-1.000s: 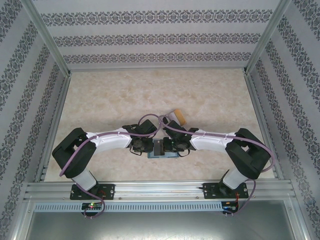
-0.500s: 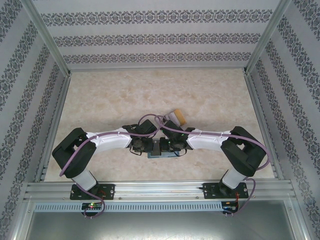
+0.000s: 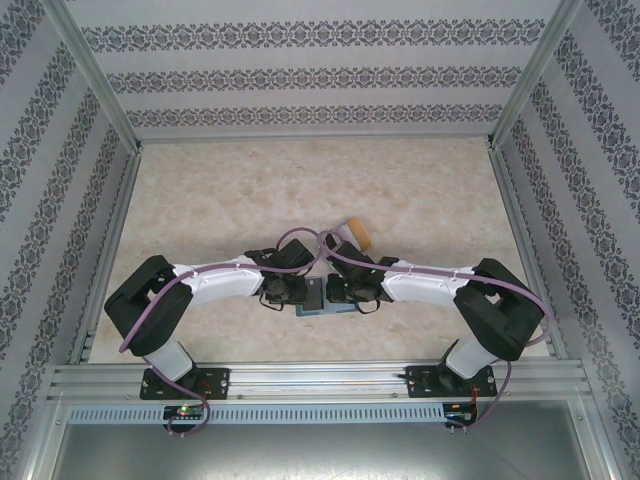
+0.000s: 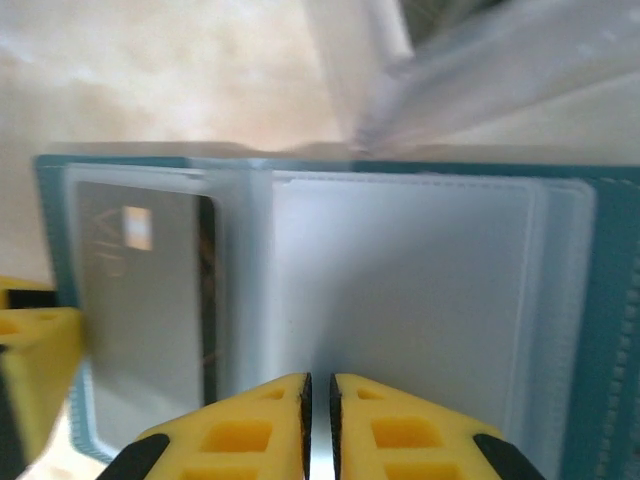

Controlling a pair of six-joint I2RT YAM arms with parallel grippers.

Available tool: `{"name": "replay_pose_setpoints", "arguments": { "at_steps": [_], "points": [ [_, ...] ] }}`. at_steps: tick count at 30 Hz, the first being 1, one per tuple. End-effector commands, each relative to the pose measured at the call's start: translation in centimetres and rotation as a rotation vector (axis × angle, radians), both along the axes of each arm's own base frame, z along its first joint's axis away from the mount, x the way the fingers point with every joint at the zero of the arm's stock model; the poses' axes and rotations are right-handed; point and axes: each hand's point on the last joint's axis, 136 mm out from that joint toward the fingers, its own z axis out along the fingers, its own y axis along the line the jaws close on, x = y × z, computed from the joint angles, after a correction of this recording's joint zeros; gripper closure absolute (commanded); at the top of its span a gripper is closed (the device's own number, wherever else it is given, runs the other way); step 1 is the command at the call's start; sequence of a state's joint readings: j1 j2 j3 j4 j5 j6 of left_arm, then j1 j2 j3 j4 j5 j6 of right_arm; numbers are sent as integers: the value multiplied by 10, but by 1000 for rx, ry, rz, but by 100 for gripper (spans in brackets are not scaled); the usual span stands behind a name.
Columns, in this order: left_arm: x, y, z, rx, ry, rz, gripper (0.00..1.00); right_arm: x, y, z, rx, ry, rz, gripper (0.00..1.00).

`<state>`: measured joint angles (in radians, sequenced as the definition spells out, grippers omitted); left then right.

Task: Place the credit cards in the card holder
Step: Insert the credit card into the card slot.

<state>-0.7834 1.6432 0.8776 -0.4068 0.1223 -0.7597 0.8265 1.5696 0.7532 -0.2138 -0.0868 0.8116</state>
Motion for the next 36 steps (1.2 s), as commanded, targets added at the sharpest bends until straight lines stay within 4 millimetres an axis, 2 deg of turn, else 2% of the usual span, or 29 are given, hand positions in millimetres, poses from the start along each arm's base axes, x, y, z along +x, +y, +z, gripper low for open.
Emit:
{"name": "replay_pose_setpoints", "arguments": {
  "at_steps": [1, 7, 13, 15, 19, 22, 25, 30, 36],
  "points": [
    [2, 4, -14, 35, 8, 4, 78, -5, -24, -13, -79, 14, -51, 84],
    [1, 7, -15, 48, 9, 2, 78, -6, -52, -13, -157, 2, -127, 83],
    [1, 7, -15, 43, 10, 5, 78, -3, -59, -4, -133, -19, -162, 82],
    [2, 5, -14, 35, 6, 4, 78, -2, -53, 4, -93, -28, -155, 83],
    [4, 3, -9, 22, -6, -2, 78, 7, -28, 40, 51, -127, -111, 85],
    [5, 0, -7, 10, -12, -5, 77, 9, -8, 52, 116, -127, -51, 87],
    [6, -2, -5, 3, -14, -6, 77, 8, 13, 49, 133, -95, 0, 88],
    [6, -1, -5, 6, -13, -5, 77, 10, 37, 32, 127, -39, 34, 89],
    [5, 1, -3, 8, -19, -3, 77, 10, 30, 6, 53, 8, -2, 90]
  ]
}}
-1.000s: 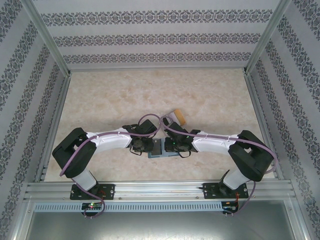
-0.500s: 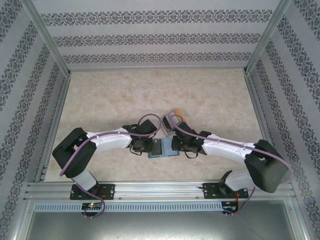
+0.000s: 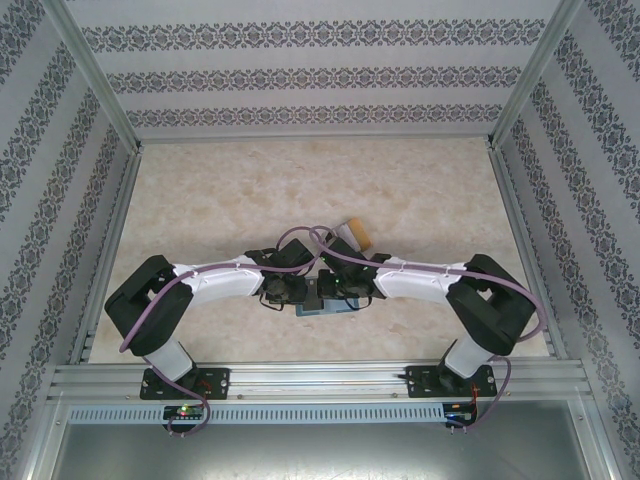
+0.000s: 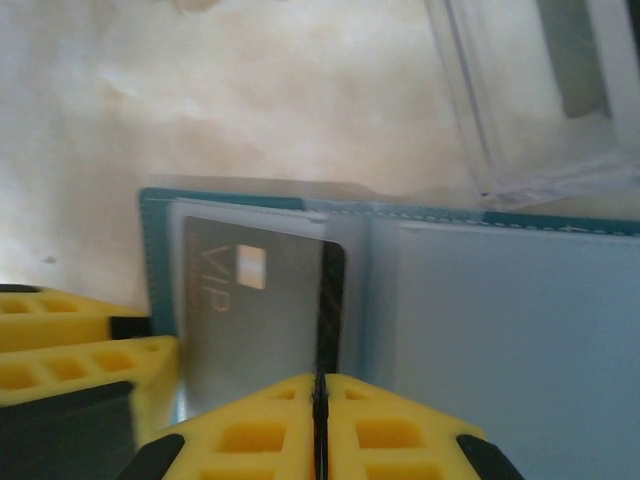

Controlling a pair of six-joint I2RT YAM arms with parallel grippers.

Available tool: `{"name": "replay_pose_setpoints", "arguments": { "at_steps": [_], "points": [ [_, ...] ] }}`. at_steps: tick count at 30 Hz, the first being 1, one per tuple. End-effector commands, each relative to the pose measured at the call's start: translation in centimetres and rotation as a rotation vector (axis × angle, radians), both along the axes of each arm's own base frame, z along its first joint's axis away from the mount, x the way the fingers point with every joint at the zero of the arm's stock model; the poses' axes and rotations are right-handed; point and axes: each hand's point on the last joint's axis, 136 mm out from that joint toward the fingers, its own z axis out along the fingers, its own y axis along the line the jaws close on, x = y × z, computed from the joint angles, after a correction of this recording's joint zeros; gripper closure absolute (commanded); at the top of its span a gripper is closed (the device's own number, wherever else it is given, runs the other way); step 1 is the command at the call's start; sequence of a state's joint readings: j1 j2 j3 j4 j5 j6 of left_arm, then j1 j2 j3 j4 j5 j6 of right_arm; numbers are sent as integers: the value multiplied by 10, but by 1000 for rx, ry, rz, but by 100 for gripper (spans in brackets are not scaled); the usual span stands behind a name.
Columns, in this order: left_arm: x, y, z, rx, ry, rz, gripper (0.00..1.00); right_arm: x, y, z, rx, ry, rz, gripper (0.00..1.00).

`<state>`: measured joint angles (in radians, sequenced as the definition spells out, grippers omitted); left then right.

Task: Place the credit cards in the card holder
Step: Insert the credit card into the card slot.

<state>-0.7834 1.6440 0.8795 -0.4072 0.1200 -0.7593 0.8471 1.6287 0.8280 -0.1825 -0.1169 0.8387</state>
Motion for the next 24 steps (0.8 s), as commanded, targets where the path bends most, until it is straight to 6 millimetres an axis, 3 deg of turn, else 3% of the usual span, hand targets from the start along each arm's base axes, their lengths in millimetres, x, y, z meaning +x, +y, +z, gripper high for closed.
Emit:
{"name": "replay_pose_setpoints", "arguments": {
  "at_steps": [1, 7, 11, 16, 20, 24],
  "points": [
    [4, 1, -3, 4, -15, -3, 77, 0, 1, -5, -4, 14, -17, 89],
    [5, -1, -4, -1, -14, -7, 77, -2, -2, -11, -3, 30, -39, 89],
    [5, -3, -4, -11, -16, -7, 76, -7, 21, -10, 111, 62, 16, 89],
    [5, -2, -3, -7, -16, -9, 73, -4, 27, -2, 148, 48, 25, 89],
    [4, 0, -4, 6, -13, -7, 73, -1, 18, 6, 117, 16, 17, 88],
    [3, 3, -6, 19, -10, -7, 74, -1, -3, 12, 47, -24, -1, 87]
  ]
}}
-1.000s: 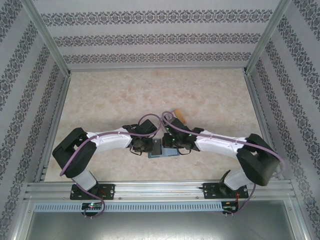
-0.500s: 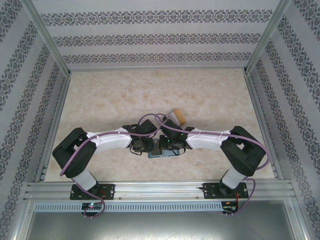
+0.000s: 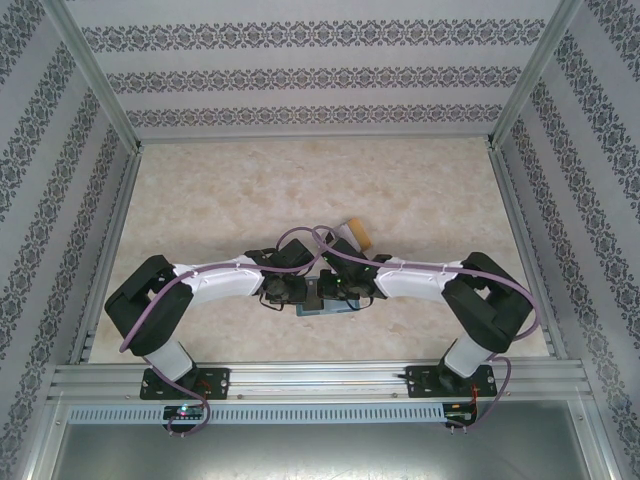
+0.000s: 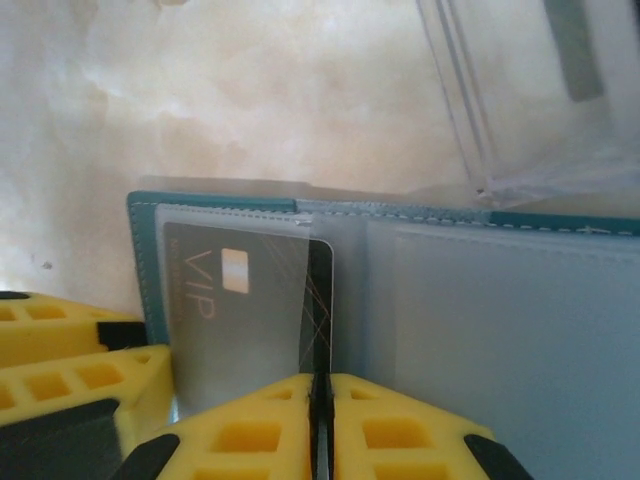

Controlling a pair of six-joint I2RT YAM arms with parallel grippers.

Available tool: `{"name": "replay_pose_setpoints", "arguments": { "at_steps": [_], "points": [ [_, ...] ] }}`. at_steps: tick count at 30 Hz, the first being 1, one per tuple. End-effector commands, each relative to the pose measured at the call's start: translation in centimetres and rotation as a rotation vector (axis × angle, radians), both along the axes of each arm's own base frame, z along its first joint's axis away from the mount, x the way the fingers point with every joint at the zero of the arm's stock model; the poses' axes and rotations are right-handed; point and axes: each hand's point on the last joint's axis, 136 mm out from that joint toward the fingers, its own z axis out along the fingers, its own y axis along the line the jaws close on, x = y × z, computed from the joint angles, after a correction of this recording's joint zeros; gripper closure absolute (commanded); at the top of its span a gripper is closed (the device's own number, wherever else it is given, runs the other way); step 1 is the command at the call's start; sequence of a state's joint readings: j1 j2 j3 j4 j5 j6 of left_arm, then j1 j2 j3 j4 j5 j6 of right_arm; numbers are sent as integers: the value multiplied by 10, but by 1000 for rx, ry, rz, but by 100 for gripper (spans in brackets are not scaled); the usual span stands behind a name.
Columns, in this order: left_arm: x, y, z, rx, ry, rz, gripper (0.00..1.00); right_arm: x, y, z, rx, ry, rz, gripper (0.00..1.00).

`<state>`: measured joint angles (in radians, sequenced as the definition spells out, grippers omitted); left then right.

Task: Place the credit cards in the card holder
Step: Insert the credit card into the card slot.

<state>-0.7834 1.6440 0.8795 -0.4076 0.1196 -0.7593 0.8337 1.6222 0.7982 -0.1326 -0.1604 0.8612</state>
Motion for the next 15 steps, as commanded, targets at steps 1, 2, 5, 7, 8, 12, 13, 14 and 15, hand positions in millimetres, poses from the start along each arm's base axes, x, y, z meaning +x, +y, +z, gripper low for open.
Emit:
{"name": "replay_pose_setpoints", "arguments": {
  "at_steps": [1, 2, 5, 7, 8, 12, 13, 14, 15],
  "points": [
    [4, 3, -6, 19, -10, -5, 74, 0, -11, 11, -15, -46, 1, 86],
    [3, 3, -7, 22, -8, -5, 75, 0, -18, 7, -28, -39, -13, 86],
    [3, 4, -9, 26, -5, -4, 76, -5, -48, -13, -101, 15, -75, 85],
    [3, 4, -9, 27, -5, -6, 76, -8, -63, -22, -125, 27, -112, 85],
    [3, 4, -9, 26, -5, -5, 76, -10, -67, -23, -124, 25, -119, 84],
    [4, 3, -9, 25, -7, -10, 76, -9, -72, -15, -114, 11, -123, 83],
    [4, 2, -8, 22, -9, -11, 76, -7, -70, -10, -99, -2, -121, 82],
    [4, 1, -6, 19, -11, -18, 76, -5, -67, -3, -81, -17, -118, 80],
    [5, 0, -3, 14, -16, -19, 76, -3, -63, 4, -62, -38, -111, 78]
  ]
}}
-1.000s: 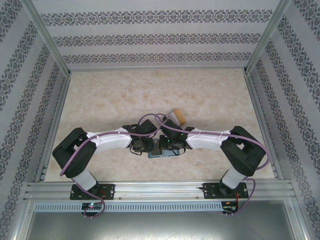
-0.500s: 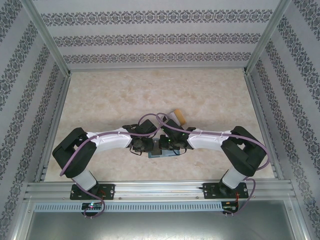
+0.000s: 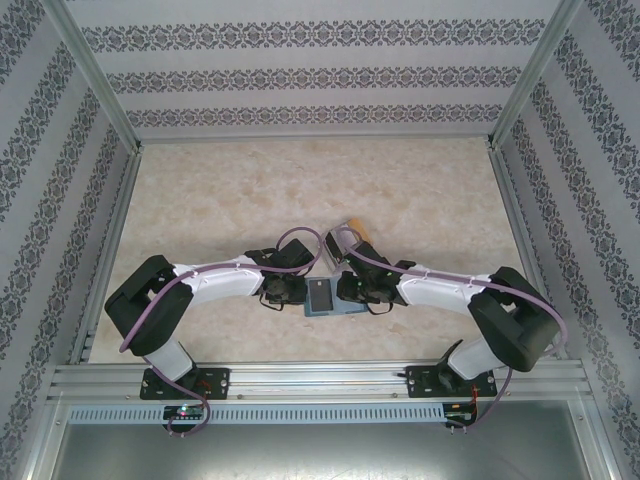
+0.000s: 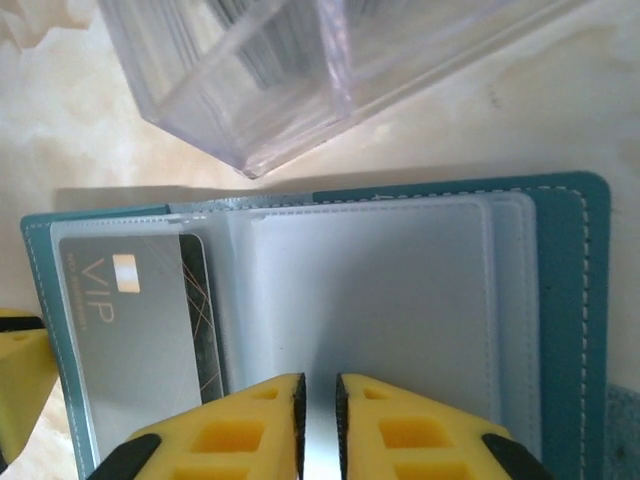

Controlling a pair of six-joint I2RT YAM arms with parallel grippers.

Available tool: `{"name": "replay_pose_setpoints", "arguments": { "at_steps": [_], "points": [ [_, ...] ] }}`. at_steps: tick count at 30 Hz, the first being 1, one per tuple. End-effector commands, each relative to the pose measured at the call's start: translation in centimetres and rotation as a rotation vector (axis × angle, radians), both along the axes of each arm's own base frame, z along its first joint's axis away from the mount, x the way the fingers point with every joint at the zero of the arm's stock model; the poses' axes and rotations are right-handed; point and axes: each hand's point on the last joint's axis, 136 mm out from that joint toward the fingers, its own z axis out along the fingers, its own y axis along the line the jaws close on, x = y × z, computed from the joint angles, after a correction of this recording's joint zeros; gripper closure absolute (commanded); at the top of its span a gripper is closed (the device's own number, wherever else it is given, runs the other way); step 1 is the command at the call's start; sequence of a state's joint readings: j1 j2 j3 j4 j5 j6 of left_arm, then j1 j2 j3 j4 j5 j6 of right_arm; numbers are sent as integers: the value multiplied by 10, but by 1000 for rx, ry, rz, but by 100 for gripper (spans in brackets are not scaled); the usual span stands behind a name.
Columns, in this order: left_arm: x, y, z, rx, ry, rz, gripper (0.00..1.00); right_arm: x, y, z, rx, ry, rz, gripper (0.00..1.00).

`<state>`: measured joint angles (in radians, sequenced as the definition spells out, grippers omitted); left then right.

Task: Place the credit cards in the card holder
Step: Insert the credit card into the card slot, then pick up the credit card from the storage box.

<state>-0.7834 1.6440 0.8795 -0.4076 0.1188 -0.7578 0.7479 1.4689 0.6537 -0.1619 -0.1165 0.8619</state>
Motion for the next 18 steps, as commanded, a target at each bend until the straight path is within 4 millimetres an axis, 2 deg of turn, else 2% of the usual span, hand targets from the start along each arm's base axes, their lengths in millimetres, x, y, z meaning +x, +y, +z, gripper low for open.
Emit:
{"name": "replay_pose_setpoints", "arguments": {
  "at_steps": [1, 4, 6, 9, 14, 18],
  "points": [
    [6, 0, -1, 10, -19, -19, 76, 3, -6, 14, -5, -47, 5, 78],
    [8, 1, 11, 9, -45, -21, 75, 10, -10, 38, 7, -101, 18, 74],
    [11, 2, 20, 6, -66, -17, 74, 17, -20, 54, -3, -144, 12, 67],
    [14, 2, 33, -11, -99, -7, 73, 29, -37, 72, -58, -215, 9, 65],
    [23, -1, 54, -60, -139, 24, 70, 50, -49, 91, -153, -249, 54, 62],
    [33, -5, 71, -128, -163, 49, 62, 67, -55, 96, -289, -233, 101, 61]
  ]
}}
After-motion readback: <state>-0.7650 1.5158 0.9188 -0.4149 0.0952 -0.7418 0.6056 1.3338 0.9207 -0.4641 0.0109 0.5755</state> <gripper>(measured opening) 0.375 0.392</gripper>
